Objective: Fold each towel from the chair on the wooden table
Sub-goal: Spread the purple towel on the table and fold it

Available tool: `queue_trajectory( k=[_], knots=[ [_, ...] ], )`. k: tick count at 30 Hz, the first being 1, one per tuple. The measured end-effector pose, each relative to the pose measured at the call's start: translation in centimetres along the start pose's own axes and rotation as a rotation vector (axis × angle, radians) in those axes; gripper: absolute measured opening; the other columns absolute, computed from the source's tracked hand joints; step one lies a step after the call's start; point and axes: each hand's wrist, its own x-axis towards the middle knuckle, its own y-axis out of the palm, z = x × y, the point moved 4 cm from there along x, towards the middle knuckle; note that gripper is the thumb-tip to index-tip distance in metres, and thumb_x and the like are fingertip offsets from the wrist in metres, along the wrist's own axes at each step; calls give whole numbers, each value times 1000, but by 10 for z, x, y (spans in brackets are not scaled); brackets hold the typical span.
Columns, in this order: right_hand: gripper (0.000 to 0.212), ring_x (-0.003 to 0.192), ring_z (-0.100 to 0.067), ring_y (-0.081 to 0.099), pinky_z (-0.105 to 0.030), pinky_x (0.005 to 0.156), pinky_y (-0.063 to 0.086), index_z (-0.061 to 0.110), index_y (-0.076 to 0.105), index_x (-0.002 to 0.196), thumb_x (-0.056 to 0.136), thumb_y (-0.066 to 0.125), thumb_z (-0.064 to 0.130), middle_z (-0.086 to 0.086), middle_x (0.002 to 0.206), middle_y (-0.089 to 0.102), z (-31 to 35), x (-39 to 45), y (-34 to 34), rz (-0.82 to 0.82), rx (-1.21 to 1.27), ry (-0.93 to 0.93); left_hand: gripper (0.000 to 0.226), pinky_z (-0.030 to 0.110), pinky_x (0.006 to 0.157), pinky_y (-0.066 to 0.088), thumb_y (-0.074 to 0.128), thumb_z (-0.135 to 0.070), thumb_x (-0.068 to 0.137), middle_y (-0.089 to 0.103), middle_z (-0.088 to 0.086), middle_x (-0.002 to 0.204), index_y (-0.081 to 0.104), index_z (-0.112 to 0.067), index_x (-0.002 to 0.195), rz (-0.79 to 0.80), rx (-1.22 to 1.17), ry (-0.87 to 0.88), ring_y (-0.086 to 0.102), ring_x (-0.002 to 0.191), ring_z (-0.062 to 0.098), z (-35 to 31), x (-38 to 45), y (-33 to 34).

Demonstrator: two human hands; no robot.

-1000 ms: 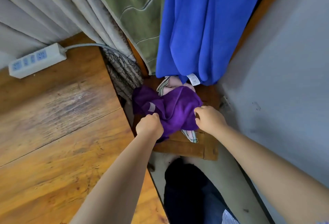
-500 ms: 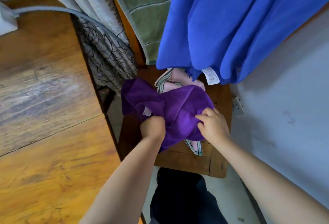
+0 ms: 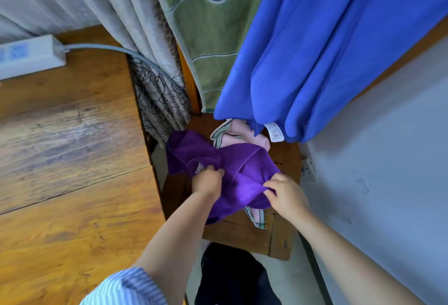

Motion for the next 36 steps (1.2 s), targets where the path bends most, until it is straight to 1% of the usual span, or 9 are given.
queue_trajectory(
  k=[5, 11, 16, 19, 23, 25, 29, 33, 36],
  knots=[
    [29, 105, -22, 54, -26, 84, 42, 11, 62, 115, 90, 50, 18, -6, 113, 60, -4, -4, 3, -22, 12, 38, 33, 38, 95, 42, 37, -12, 96, 39, 12, 133, 55, -9, 123, 14, 75, 55, 37, 124, 30, -10, -2, 9],
    [26, 102, -27, 57, -28, 81, 44, 4, 65, 110, 88, 54, 12, -12, 111, 61, 15, -11, -18, -110, 141, 73, 28, 34, 93, 42, 45, -18, 93, 51, 12, 126, 61, -15, 116, -117, -192, 28, 49, 117, 30, 3, -22, -36],
    [24, 97, -30, 59, -30, 76, 45, 1, 66, 107, 87, 53, 8, -14, 108, 61, 61, -33, -66, -141, 88, -149, 25, 33, 87, 43, 51, -20, 91, 62, 14, 114, 64, -8, 109, 39, 11, 217, 55, 111, 30, 37, -87, -95],
    [21, 94, -31, 60, -23, 74, 39, 0, 68, 102, 85, 56, 4, -17, 104, 64, 86, -49, -103, -202, 131, -199, 18, 24, 63, 33, 57, -12, 88, 62, 16, 82, 67, 3, 89, -76, -298, 208, 56, 78, 19, 66, -140, -139],
    [13, 82, -32, 59, -18, 69, 36, -3, 70, 90, 80, 60, -2, -21, 89, 65, 135, -70, -164, -390, 320, -225, 16, 17, 50, 32, 55, -2, 88, 49, 7, 59, 66, 4, 79, -367, -799, 105, 42, 51, 3, 101, -213, -187],
    [11, 72, -15, 54, -6, 66, 36, -2, 69, 84, 79, 60, -6, -14, 80, 61, 164, -84, -190, -453, 450, -292, 18, 6, 44, 33, 50, -1, 91, 49, -9, 46, 64, -4, 80, -509, -1023, 58, 43, 39, -2, 117, -248, -202],
    [13, 70, 9, 54, -2, 68, 39, 0, 67, 86, 81, 57, -6, -2, 79, 54, 231, -118, -225, -508, 630, -459, 27, 9, 48, 42, 42, 0, 94, 59, -12, 48, 60, -10, 76, -692, -1427, 105, 50, 45, -3, 157, -322, -222],
    [14, 67, 15, 51, -4, 66, 39, 0, 67, 88, 79, 57, 3, -6, 81, 54, 313, -147, -235, -516, 662, -632, 27, 13, 49, 38, 41, -2, 95, 61, -11, 50, 60, -12, 77, -869, -1545, 128, 49, 54, 6, 205, -394, -226],
    [12, 65, 16, 51, -2, 65, 39, -1, 67, 89, 81, 59, -3, -4, 76, 52, 376, -172, -219, -535, 663, -702, 26, 14, 49, 39, 41, -5, 96, 60, -12, 49, 59, -12, 78, -964, -1591, 105, 51, 53, 6, 251, -445, -214]
  ],
)
